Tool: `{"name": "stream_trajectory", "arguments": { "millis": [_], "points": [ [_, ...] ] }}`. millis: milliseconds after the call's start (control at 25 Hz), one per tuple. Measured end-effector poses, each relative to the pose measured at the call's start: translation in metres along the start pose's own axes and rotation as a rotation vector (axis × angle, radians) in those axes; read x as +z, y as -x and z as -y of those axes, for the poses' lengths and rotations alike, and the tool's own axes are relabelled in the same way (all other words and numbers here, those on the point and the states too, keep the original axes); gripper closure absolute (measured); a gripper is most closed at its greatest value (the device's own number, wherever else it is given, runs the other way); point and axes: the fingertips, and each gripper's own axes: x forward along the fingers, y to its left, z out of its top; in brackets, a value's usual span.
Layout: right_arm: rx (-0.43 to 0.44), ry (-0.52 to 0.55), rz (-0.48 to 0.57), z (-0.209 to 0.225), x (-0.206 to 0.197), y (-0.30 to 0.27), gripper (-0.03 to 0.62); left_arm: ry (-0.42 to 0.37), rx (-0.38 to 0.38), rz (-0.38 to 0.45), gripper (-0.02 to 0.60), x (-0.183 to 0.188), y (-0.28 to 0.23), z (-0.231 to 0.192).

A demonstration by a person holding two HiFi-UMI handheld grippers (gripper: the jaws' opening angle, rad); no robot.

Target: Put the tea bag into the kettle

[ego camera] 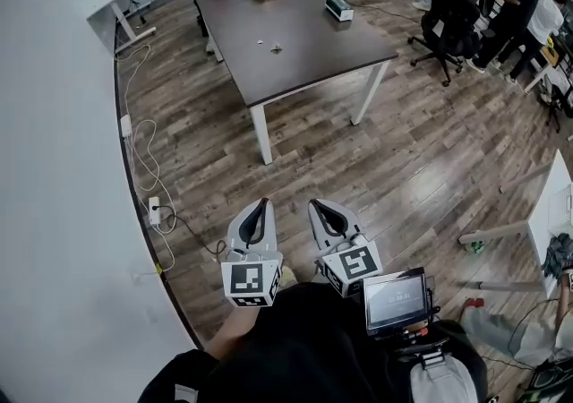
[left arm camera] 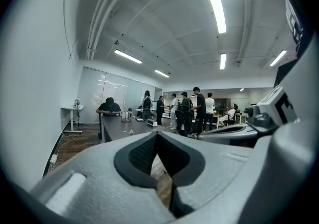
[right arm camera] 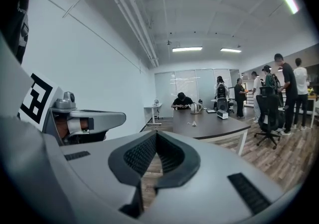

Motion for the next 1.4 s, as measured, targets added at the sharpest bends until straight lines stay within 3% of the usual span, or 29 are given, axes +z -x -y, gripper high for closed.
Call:
{"name": "stream_trajectory", "arguments": {
  "millis": [280, 520, 1400],
  "points": [
    [-0.007, -0.01, -0.007, -0.011, -0.001, -0.001, 0.588, -0.007, -0.01, -0.013, 0.577, -0.004, 0.012, -0.01],
    [-0.003, 0.004, 0.004, -0.002, 0.009, -0.016, 0.588, -0.015, -0.019, -0.005, 0.577, 0.002, -0.007, -0.012],
    [0.05, 0.018, 0.053, 0.131, 0.065, -0.153, 0.588, -0.056, 0.004, 0.008, 0.577, 0.041, -0.19, -0.053]
  ]
}}
